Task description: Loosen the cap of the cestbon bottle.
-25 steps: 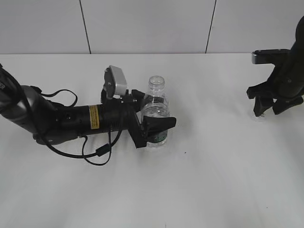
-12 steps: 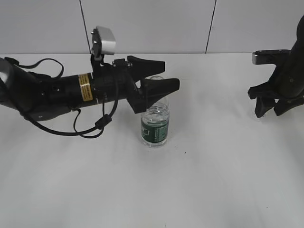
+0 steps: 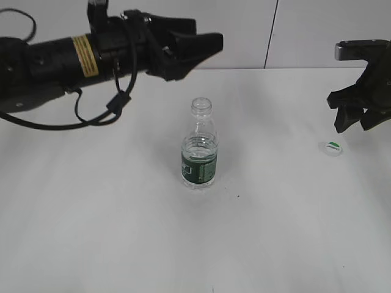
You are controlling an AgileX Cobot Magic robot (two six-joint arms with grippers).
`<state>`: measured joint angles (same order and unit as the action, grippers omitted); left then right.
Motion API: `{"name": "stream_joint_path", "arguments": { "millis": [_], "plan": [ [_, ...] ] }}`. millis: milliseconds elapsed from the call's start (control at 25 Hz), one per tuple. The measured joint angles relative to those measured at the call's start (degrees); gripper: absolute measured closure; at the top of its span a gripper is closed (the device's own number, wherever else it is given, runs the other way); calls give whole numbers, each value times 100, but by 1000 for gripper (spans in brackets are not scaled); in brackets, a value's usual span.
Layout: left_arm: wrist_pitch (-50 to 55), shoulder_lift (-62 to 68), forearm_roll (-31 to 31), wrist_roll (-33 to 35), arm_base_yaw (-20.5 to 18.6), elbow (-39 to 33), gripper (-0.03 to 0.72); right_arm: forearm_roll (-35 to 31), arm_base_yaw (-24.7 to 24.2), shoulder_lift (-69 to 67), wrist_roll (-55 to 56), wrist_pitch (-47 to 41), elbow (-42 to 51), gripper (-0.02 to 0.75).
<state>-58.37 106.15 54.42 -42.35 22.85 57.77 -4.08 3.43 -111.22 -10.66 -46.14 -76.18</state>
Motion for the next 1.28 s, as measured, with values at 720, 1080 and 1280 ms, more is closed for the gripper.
{"name": "stream_joint_path", "arguments": {
  "millis": [720, 1080, 1280],
  "plan": [
    [7543, -2143, -2169, 610, -539, 750, 181, -71, 0, 817, 0, -626, 0, 314],
    [9736, -2028, -5820, 4172, -1939, 1218, 181, -71, -6, 920, 0, -828, 0, 287],
    [10006, -1951, -5683, 4358, -2246, 1223, 181, -83, -95, 920, 0, -841, 0, 239]
  ]
}}
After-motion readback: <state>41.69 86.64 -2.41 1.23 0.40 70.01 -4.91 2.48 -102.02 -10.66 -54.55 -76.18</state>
